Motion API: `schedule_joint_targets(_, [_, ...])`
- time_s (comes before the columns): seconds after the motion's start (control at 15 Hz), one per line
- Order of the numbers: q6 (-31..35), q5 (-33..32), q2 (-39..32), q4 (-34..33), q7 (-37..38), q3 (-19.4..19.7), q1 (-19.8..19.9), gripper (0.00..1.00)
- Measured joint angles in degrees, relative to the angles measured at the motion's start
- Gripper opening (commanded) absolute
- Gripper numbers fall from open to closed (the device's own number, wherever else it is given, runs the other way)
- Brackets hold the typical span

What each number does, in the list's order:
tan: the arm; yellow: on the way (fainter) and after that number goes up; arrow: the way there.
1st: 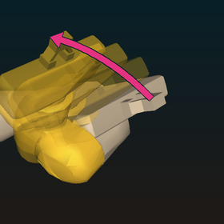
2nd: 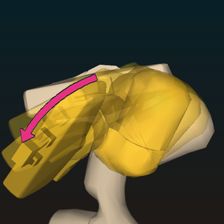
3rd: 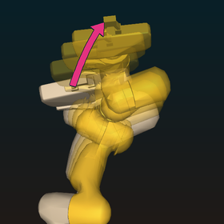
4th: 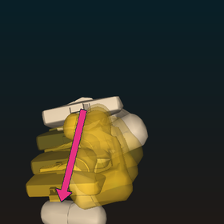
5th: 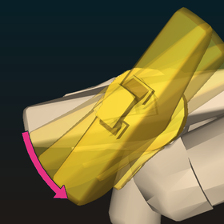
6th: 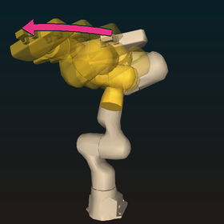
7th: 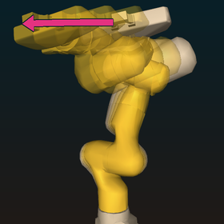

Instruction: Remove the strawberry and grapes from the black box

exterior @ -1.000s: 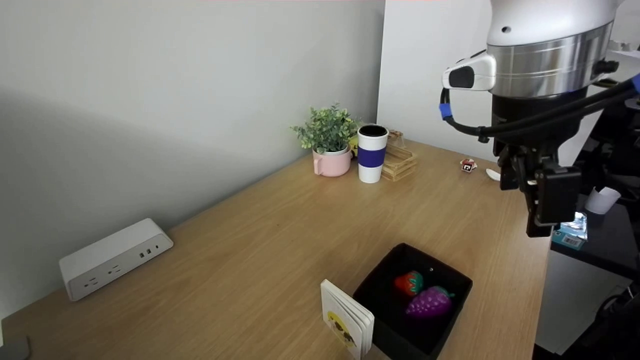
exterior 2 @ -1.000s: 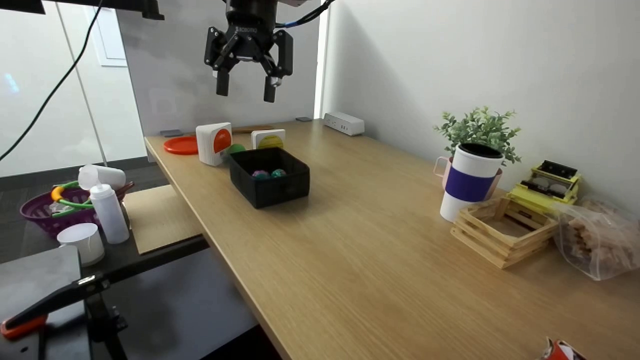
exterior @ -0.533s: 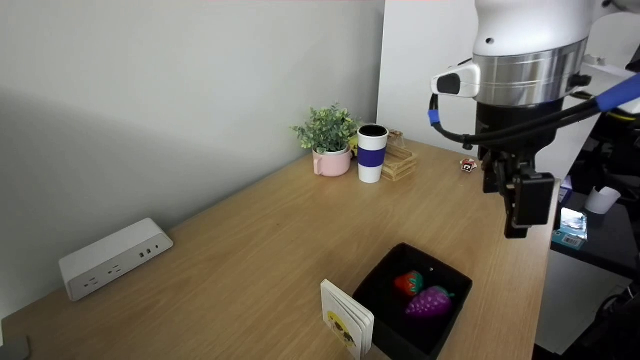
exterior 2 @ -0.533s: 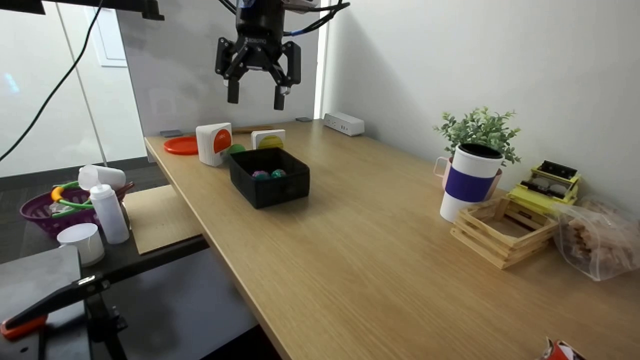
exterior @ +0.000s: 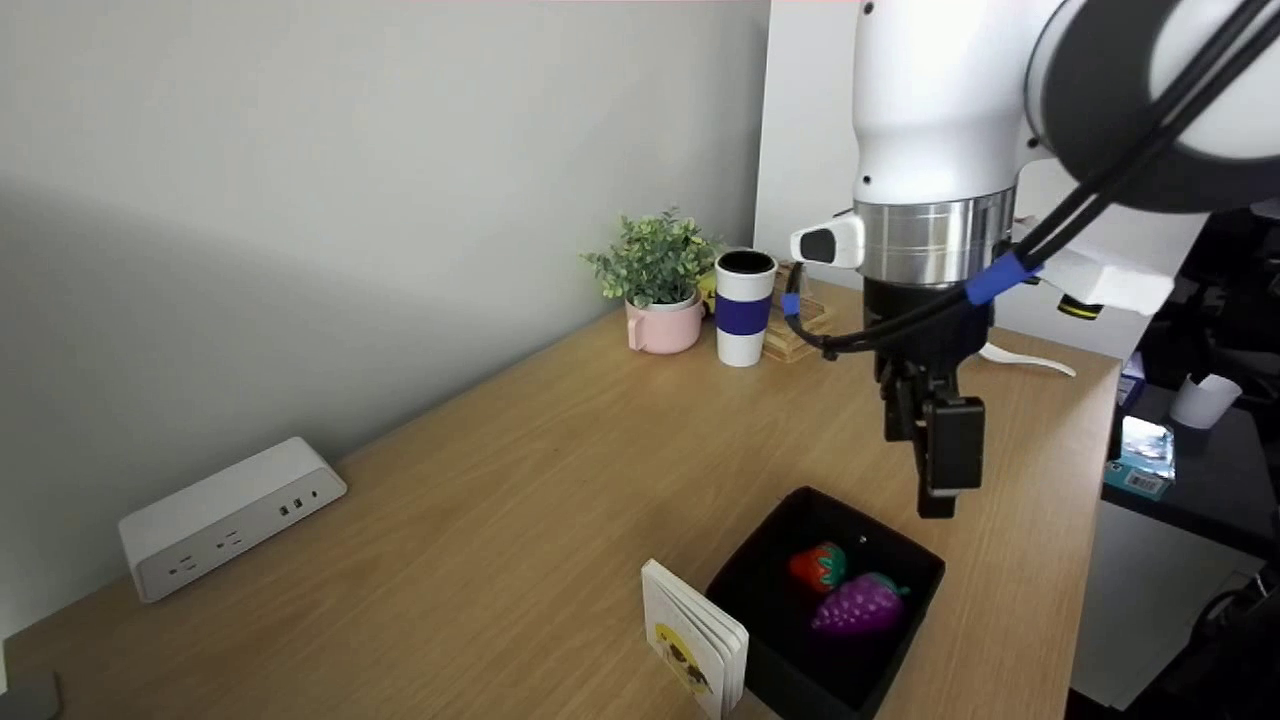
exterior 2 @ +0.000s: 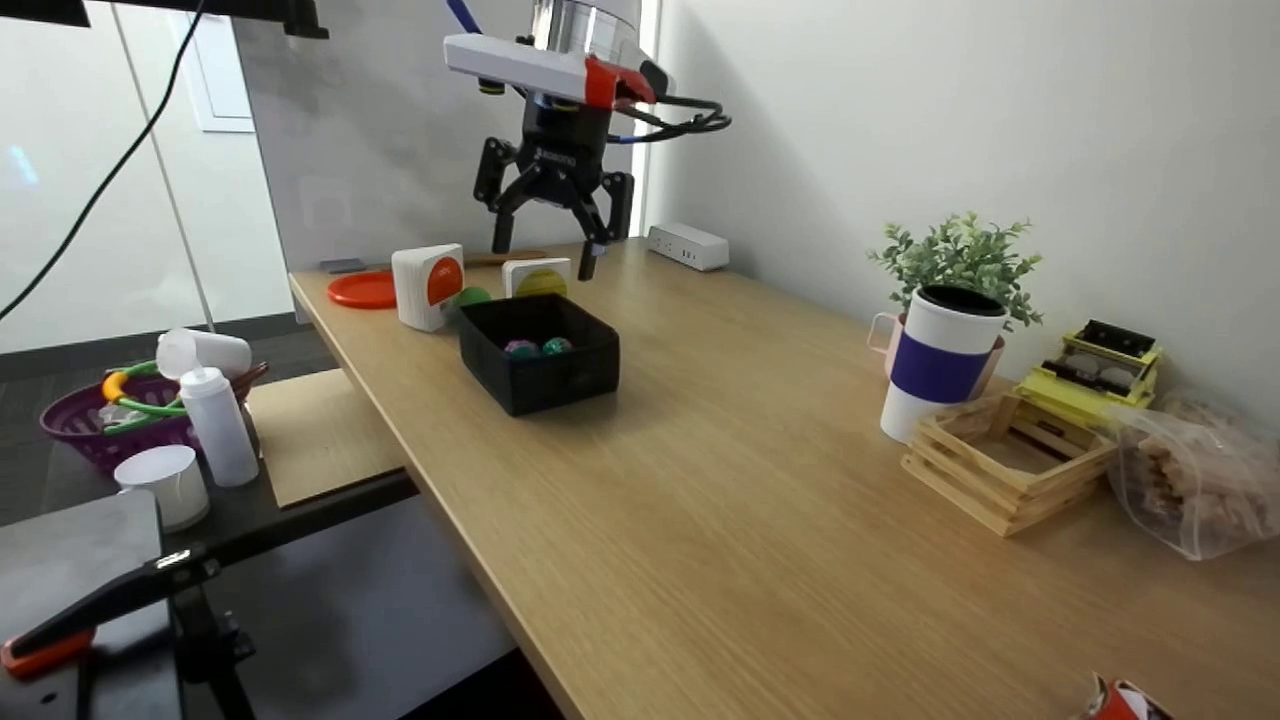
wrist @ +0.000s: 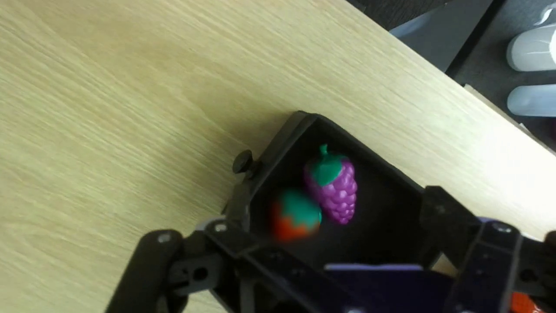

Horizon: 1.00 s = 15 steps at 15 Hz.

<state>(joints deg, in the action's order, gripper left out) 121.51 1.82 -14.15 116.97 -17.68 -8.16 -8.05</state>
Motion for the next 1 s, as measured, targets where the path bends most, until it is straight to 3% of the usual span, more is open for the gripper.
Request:
schedule_joint_targets(0.4, [-2.10,3.86,-8.73,-6.73,-9.01,-1.02,1.00,1.00])
schedule_joint_targets(1.0, [-2.14,3.79,-10.45,-8.37,-8.88,-1.32,1.19,1.00])
